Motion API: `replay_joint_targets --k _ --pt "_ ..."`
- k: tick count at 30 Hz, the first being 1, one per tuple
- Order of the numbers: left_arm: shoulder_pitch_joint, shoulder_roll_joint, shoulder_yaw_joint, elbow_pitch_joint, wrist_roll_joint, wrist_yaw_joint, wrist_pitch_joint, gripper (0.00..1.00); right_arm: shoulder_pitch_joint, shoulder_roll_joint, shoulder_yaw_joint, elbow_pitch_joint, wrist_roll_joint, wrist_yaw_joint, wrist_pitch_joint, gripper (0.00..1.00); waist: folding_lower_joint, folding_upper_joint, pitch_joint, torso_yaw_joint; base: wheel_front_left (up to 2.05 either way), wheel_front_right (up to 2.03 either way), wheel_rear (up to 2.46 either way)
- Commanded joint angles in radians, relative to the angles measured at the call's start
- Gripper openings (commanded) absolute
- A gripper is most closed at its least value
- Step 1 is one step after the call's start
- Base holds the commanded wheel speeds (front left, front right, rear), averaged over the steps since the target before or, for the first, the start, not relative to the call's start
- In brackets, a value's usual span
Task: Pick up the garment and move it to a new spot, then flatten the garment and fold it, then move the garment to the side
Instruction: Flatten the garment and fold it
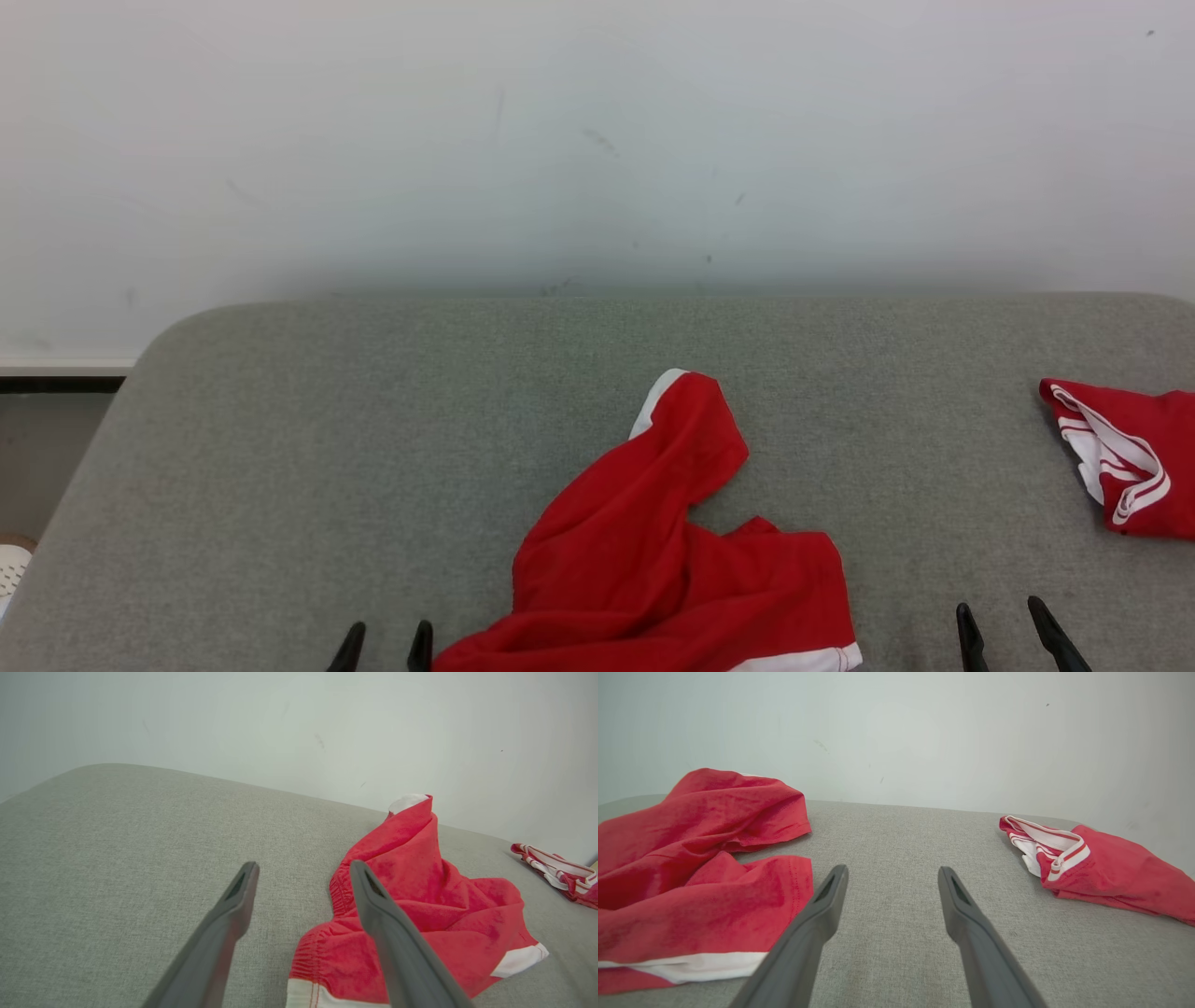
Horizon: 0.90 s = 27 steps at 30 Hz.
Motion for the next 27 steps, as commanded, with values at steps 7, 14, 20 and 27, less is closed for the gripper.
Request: replay_joint_targets --k 7,14,20,27 --pt "-0.012 0.008 -0.003 0.002 0.005 0.002 -0.002 1.0 0.0 0.0 0.002 0.007 0.015 -0.003 -0.003 1.0 0.0 0.0 0.001 0.001 0.0 0.0 0.0" --pt "-0.008 0.04 0.015 0.011 -0.009 0.002 -0.002 1.0 -0.016 0.0 0.018 -0.003 0.019 -0.003 -0.003 1.0 0.0 0.0 -0.001 -0.001 0.0 0.0 0.0" --pt "0.006 0.139 -0.048 0.051 -0.093 0.002 0.034 1.0 -0.046 -0.07 0.132 0.031 0.069 -0.003 0.017 1.0 0.0 0.0 -0.002 0.001 0.0 0.0 0.0" --pt "0.016 0.263 -0.182 -0.021 -0.247 0.002 0.222 1.0 -0.076 -0.151 0.274 0.051 0.163 -0.003 0.173 1.0 0.0 0.0 0.019 0.022 0.0 0.0 0.0"
